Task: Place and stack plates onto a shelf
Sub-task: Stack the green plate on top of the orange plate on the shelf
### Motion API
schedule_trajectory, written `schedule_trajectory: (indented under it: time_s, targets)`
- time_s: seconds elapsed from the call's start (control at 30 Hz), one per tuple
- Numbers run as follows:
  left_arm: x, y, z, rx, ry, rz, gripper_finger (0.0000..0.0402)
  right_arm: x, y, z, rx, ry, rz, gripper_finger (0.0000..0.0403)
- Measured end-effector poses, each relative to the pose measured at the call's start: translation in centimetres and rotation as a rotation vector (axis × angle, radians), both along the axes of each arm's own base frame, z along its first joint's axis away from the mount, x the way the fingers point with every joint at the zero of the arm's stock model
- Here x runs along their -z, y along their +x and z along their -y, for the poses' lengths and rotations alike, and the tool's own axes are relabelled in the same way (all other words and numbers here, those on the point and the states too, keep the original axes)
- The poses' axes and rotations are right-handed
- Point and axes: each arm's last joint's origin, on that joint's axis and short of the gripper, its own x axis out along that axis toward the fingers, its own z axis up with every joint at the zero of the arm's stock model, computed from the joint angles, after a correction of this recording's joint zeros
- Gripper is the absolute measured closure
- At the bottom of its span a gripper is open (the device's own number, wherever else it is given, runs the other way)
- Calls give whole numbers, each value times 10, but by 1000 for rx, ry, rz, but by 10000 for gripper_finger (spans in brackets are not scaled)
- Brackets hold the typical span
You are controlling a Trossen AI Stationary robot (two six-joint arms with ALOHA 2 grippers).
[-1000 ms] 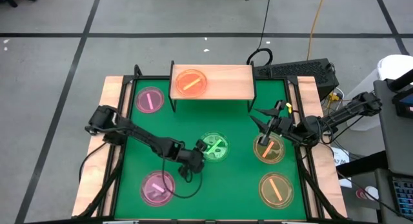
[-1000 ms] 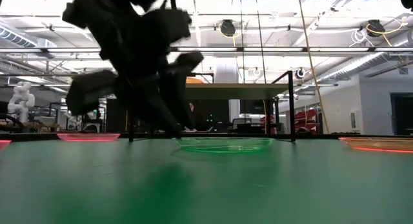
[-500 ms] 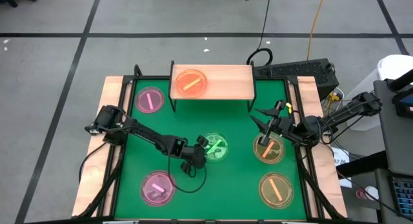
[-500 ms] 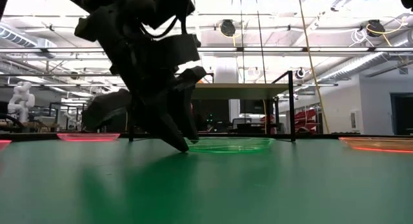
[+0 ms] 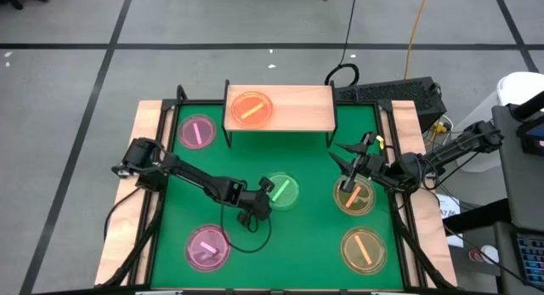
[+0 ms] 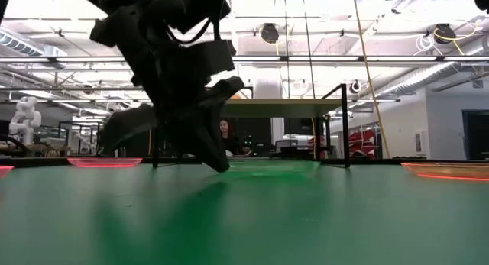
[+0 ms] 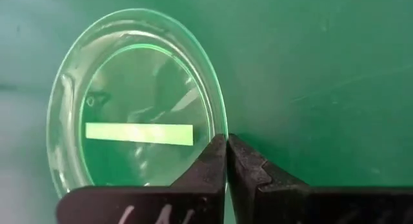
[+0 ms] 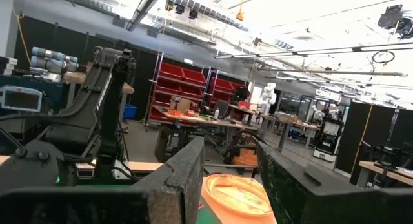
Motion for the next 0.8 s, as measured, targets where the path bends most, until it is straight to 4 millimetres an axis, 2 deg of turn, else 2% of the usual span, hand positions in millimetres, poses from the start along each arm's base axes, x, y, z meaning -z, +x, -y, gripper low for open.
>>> schedule_trajectory:
  time_s: [0.2, 0.33, 0.63, 0.8]
  targets:
    - [-44, 2, 1, 15, -8, 87, 398, 0, 0, 0, 0, -1, -2, 273]
    - [-77, -4, 0, 25, -16, 173, 399, 0, 0, 0, 0, -1, -2, 273]
    - [-141, -37, -3, 34, 55, 342, 400, 1, 0, 0, 3, -5, -16, 273]
    - [-169, -55, -8, 52, 95, 430, 400, 1, 0, 0, 4, -4, -15, 273]
